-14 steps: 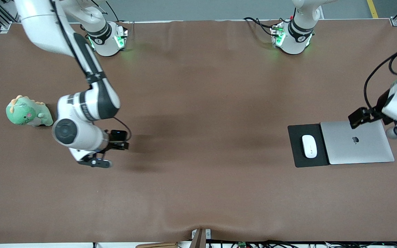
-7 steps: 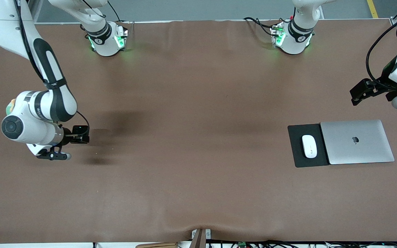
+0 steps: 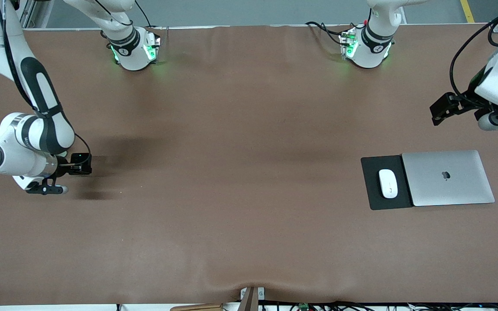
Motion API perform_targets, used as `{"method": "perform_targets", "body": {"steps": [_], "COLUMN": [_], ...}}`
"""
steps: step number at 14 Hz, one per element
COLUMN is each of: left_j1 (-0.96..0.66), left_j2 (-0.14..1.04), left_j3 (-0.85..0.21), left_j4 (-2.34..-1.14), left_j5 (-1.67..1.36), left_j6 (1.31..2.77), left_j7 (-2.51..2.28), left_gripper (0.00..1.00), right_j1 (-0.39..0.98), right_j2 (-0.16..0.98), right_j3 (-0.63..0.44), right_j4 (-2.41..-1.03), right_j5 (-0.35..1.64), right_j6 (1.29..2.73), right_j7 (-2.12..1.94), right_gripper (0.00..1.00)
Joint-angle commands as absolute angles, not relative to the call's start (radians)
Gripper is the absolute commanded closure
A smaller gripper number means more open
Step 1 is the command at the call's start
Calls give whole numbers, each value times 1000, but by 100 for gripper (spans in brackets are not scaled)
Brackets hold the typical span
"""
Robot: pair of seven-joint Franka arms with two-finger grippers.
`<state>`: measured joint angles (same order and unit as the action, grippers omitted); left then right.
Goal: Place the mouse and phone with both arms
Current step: 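Lower the black phone beside the green plush toy and open the right gripper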
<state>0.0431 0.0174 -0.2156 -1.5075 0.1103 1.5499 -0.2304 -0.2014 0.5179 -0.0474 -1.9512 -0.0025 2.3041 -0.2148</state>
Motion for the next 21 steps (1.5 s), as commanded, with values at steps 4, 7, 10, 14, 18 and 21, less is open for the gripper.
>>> {"method": "perform_targets", "body": {"steps": [4,7,10,14,18,21], "left_j1": [-93,-147,-144,-140,-135,-127], "left_j2": [-95,-109,-109,-103,-98,-91], "left_j3": [-60,2,-2,-3,0,2], "left_j4": [-1626,-1640,-1637,-1629,-1629,-1629], "left_j5": [58,58,57,57,57,57], "left_j6": [1555,1554,1554,1554,1557,1569], "left_j7": [-150,-143,-124,-64,-64,-63], "left_gripper": [0,0,0,0,0,0], "right_j1": [-276,-282,-265,-177,-127,-100], "right_j2": [578,569,532,440,338,230], "right_j3": [-26,-26,-23,-21,-17,-15], "right_j4": [-1950,-1944,-1884,-1796,-1775,-1775], "right_j5": [-28,-28,-28,-26,-14,-6], "right_j6": [2356,2321,2206,2126,2099,1973], "right_j7": [-239,-236,-233,-227,-198,-134], "right_gripper": [94,0,0,0,0,0]}}
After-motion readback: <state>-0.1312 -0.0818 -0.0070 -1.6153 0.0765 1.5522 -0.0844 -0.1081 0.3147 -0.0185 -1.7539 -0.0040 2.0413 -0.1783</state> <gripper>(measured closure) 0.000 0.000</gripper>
